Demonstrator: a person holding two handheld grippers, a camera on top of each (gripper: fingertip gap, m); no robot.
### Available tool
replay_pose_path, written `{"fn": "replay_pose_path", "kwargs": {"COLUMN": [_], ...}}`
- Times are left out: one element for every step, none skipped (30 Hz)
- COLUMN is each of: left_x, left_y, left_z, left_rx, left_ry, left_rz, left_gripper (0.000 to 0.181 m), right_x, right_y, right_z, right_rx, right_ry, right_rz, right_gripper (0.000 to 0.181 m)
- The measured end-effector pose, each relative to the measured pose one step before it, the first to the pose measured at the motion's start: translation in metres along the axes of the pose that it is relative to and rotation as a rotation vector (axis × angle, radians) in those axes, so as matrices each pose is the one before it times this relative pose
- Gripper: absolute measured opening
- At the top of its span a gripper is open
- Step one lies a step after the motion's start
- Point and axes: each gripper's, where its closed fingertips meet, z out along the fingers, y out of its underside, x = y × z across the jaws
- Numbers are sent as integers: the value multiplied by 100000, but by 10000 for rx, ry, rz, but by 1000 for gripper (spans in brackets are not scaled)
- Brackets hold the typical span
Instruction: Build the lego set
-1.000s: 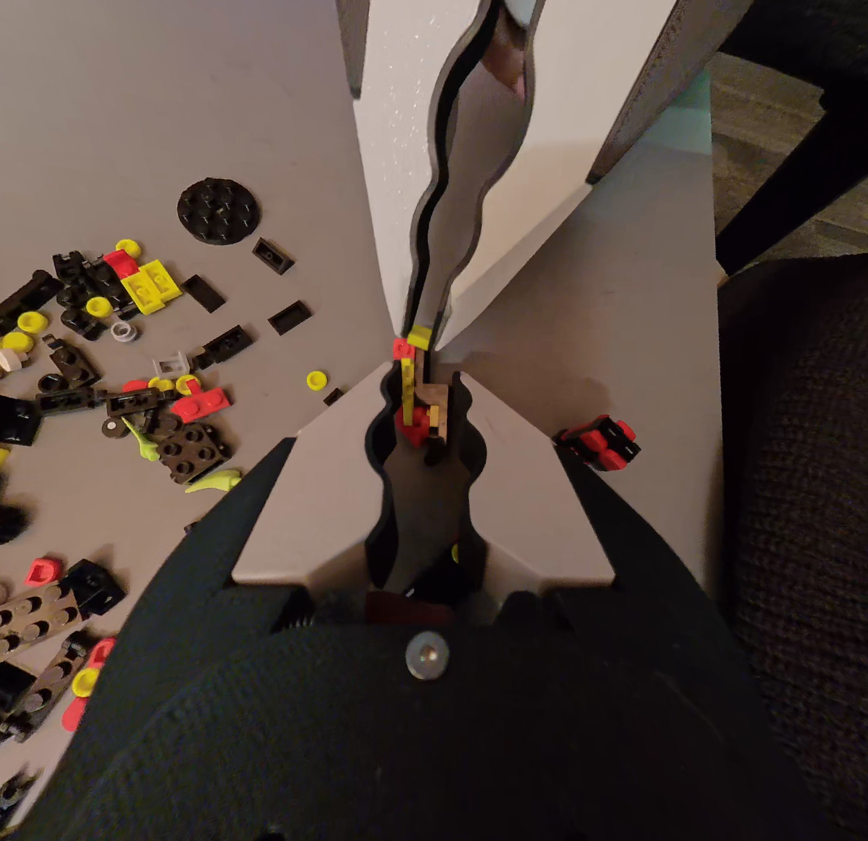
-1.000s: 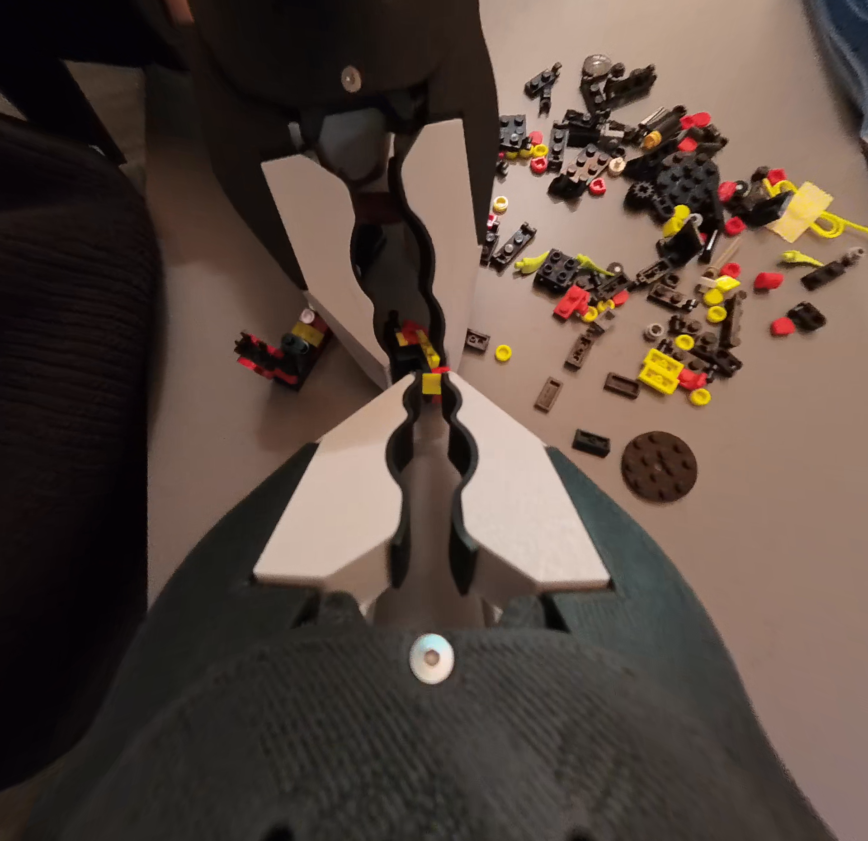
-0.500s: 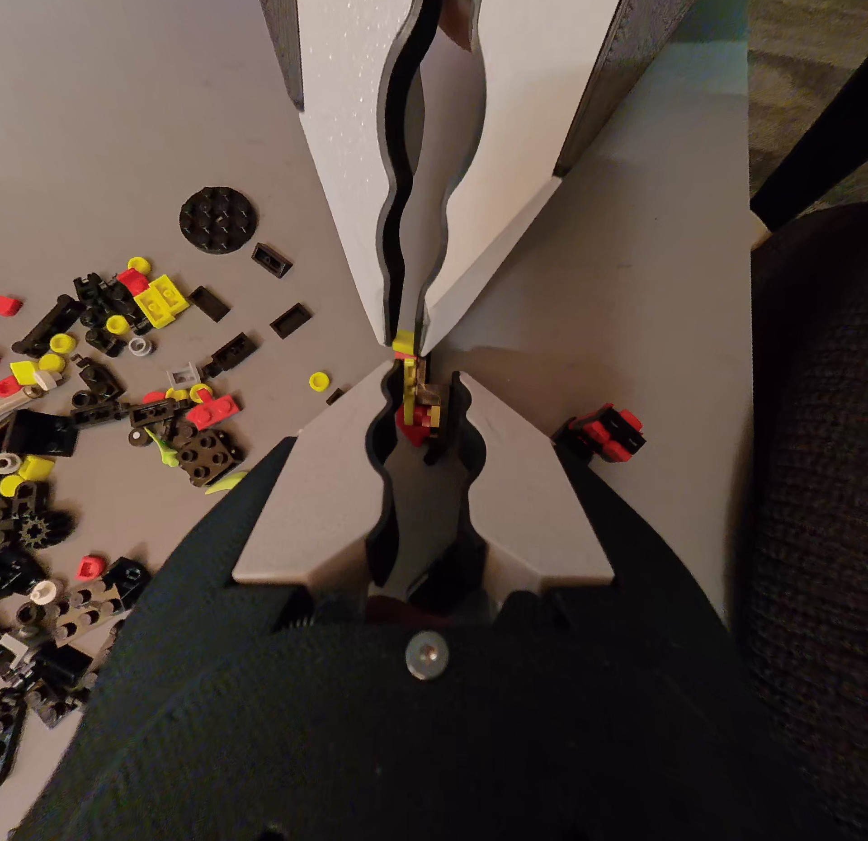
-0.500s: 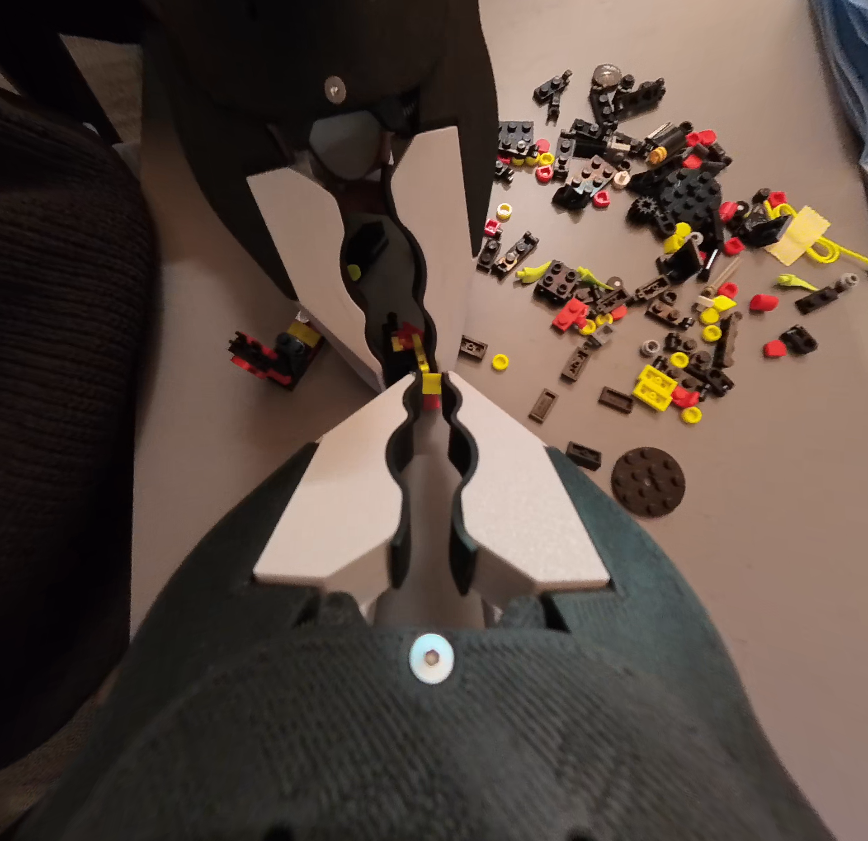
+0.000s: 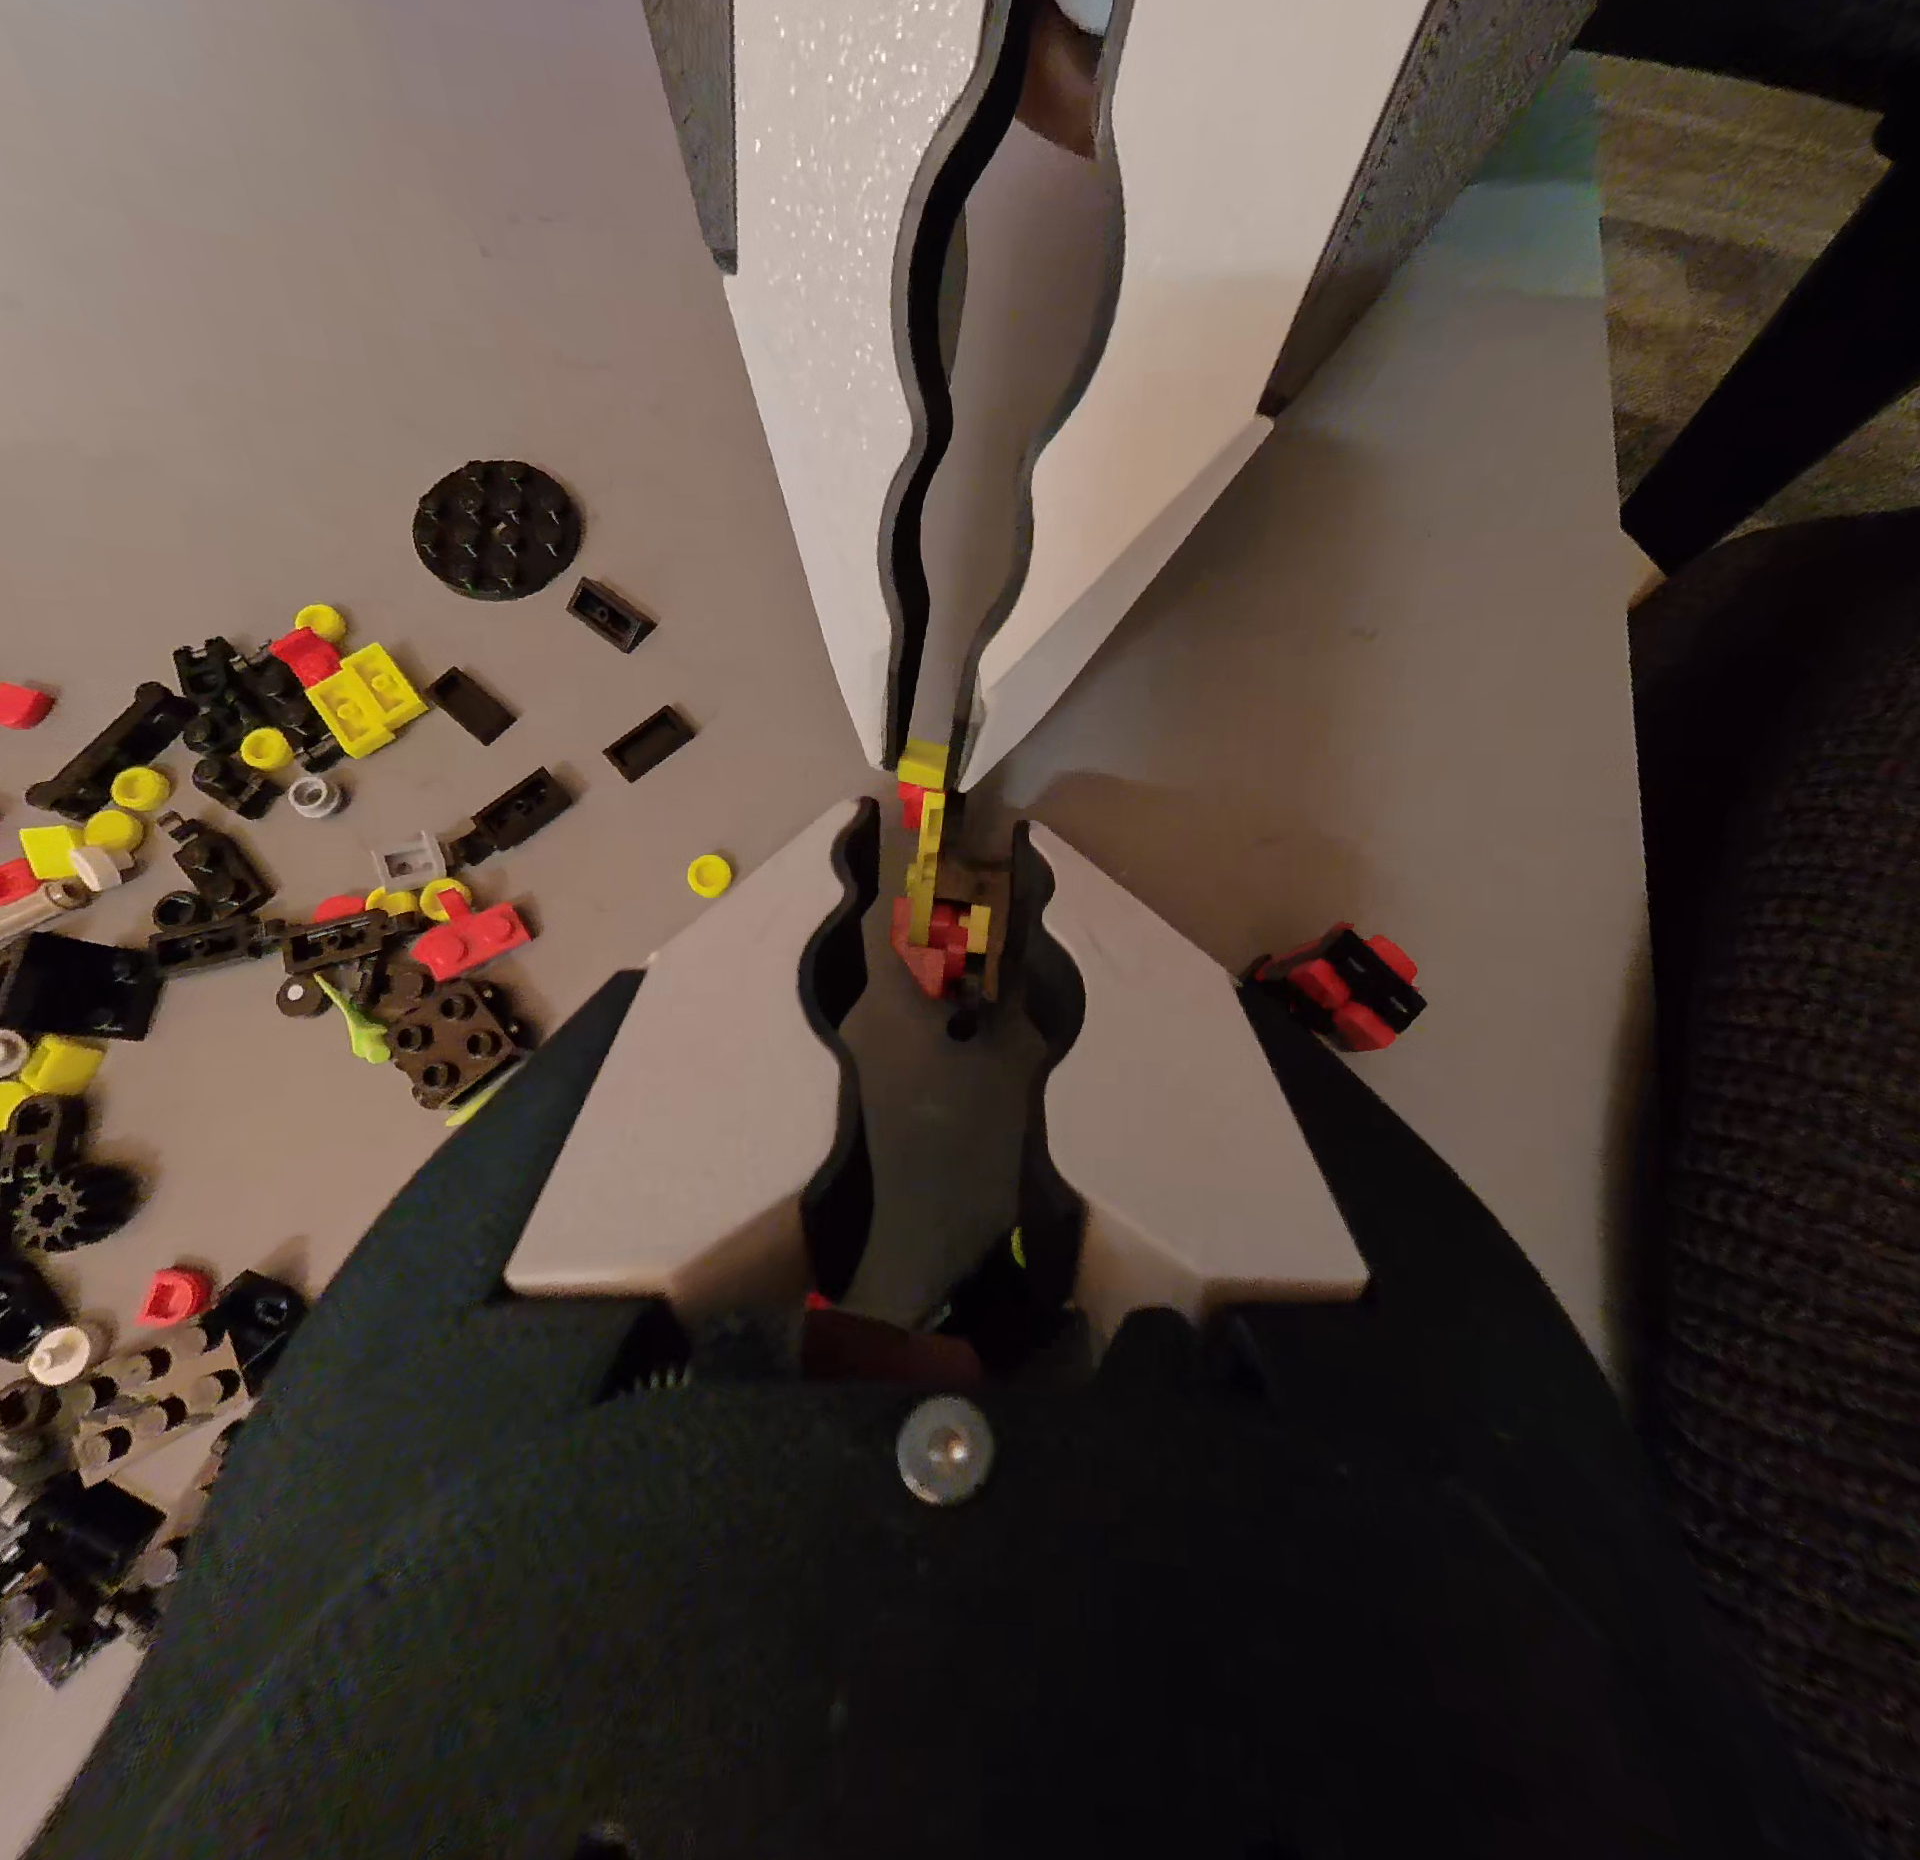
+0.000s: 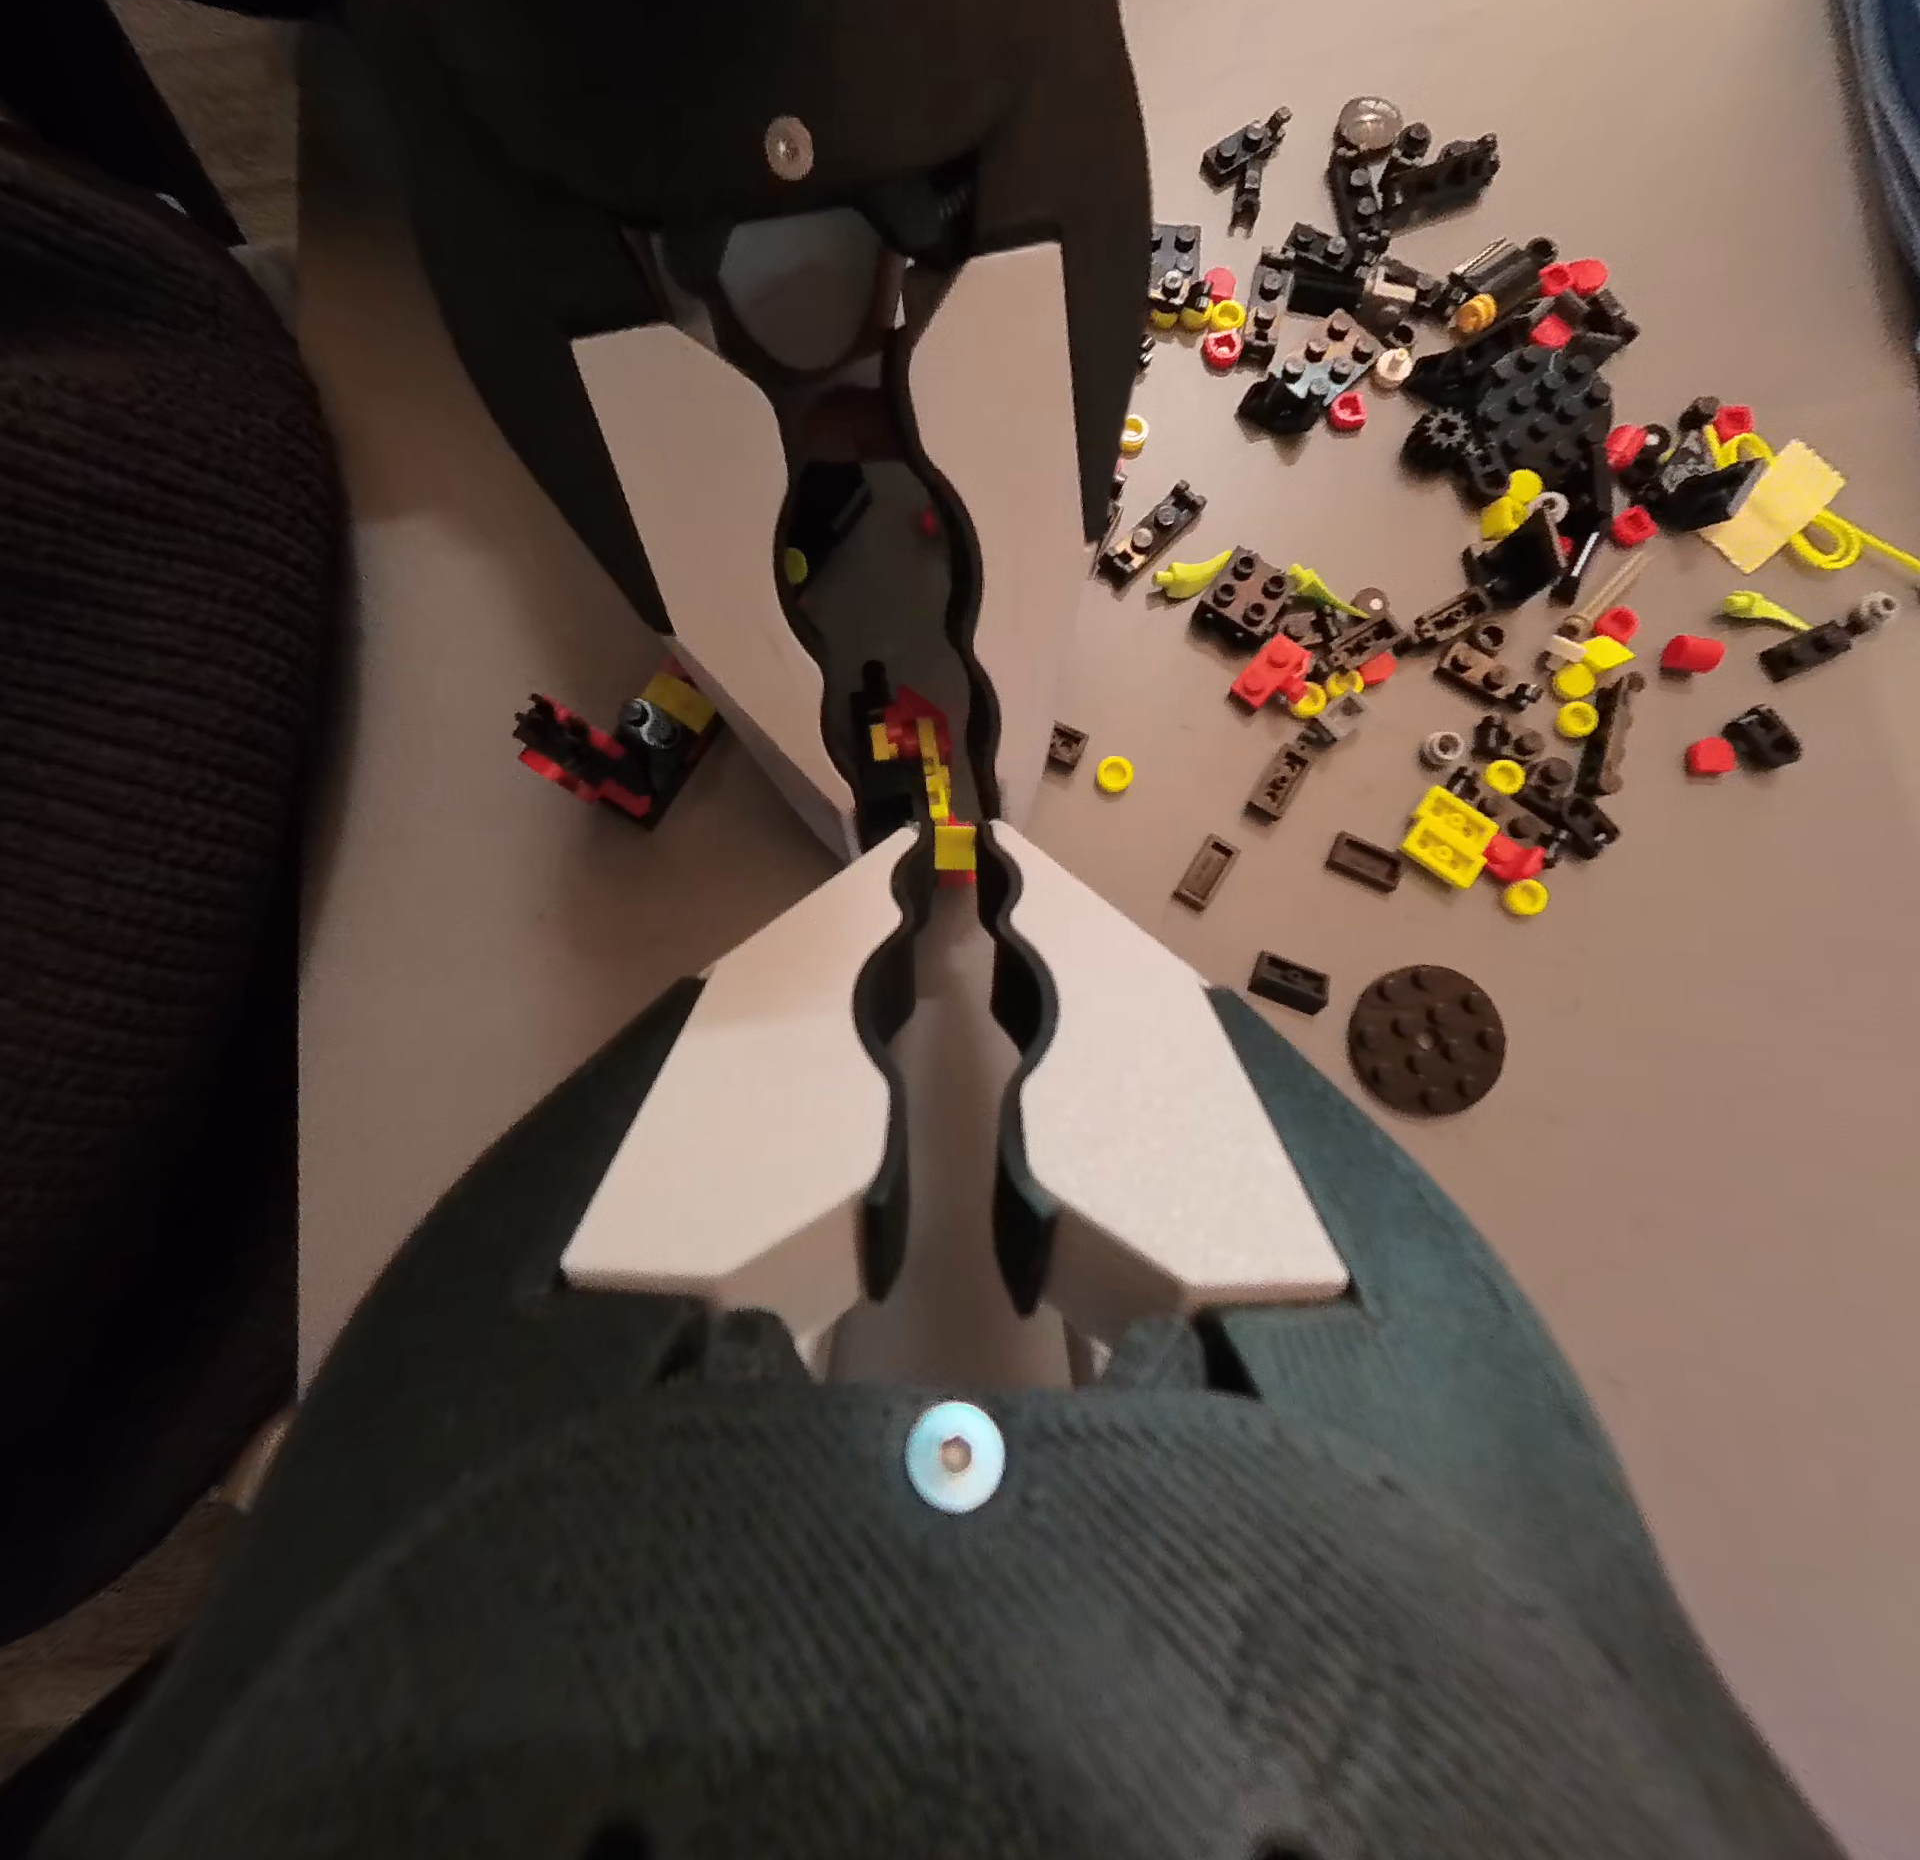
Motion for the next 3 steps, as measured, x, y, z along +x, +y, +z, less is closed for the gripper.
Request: {"fn": "replay_pose_path", "kwargs": {"left_x": [72, 98, 15], "left_y": [-90, -90, -89], "left_z": [58, 56, 71], "left_rx": [38, 24, 23], "left_ry": [22, 40, -18], "left_rz": [20, 24, 29], "left_gripper": [18, 17, 17], "right_x": [-16, 26, 5], "right_y": [50, 46, 73], "right_z": [-28, -17, -5], "right_rx": [-50, -70, -99], "right_ry": [34, 75, 92], "right_rz": [-66, -115, -164], "right_gripper": [6, 6, 6]}}
